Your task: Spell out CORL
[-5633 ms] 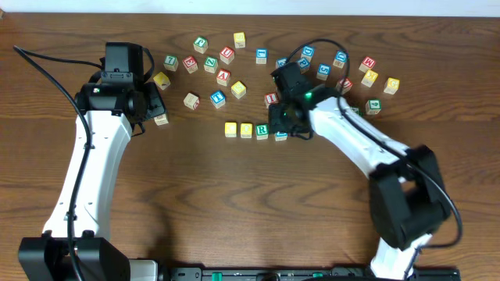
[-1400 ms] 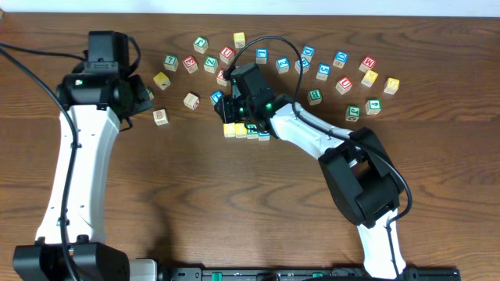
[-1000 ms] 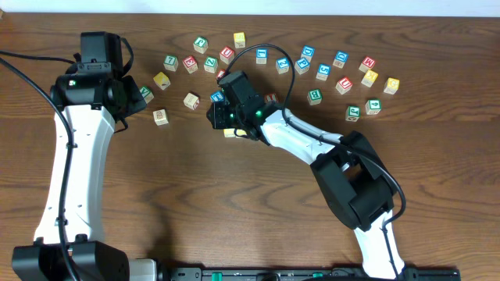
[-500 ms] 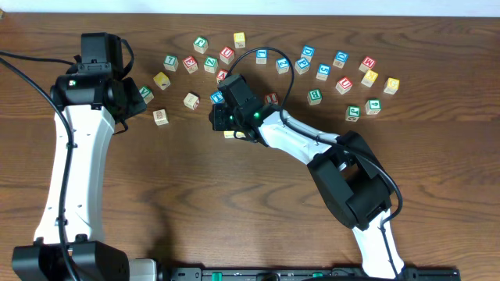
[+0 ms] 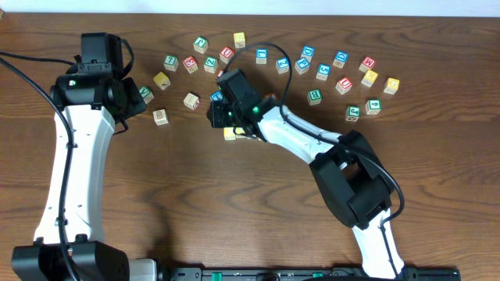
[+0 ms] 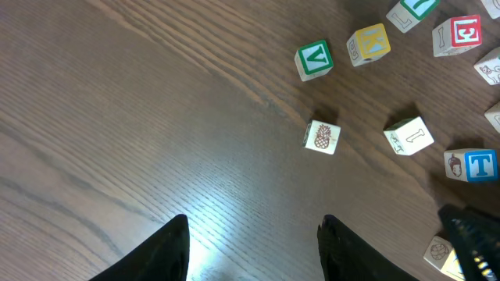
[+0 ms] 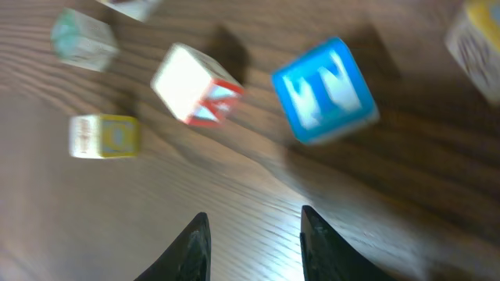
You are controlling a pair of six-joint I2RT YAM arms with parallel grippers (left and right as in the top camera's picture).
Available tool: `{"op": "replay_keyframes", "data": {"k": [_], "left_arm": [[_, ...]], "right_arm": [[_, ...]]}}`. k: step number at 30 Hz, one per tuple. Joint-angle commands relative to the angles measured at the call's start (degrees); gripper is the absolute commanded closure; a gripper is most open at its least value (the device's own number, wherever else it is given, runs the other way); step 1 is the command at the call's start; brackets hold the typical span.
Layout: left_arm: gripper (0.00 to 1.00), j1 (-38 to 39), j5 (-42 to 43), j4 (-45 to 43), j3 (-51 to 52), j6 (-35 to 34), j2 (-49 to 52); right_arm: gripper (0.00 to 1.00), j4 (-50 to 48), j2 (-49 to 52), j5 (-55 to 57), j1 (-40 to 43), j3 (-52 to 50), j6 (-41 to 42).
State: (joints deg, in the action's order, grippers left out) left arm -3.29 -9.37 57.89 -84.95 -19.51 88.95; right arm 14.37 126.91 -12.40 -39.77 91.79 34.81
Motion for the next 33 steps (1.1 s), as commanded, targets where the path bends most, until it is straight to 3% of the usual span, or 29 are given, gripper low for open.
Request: {"op": "replay_keyframes", "data": {"k": [1, 12, 33], "left_arm": [[0.48, -0.13, -0.76, 0.15, -0.35, -0.35, 0.76], [0.48, -0.13, -0.76, 0.33, -0.35, -0.35, 0.76], [0.48, -0.13, -0.76, 0.63, -0.35, -0.35, 0.76]], "right_arm": [[0.67, 0.5, 0.39, -3.15, -0.26, 2.47, -3.69], [0.69, 6.08, 0.39, -0.26, -3.74, 2.38, -4.0], [0.7, 11.08, 0.39, 6.38, -2.8, 2.4, -3.54]]}}
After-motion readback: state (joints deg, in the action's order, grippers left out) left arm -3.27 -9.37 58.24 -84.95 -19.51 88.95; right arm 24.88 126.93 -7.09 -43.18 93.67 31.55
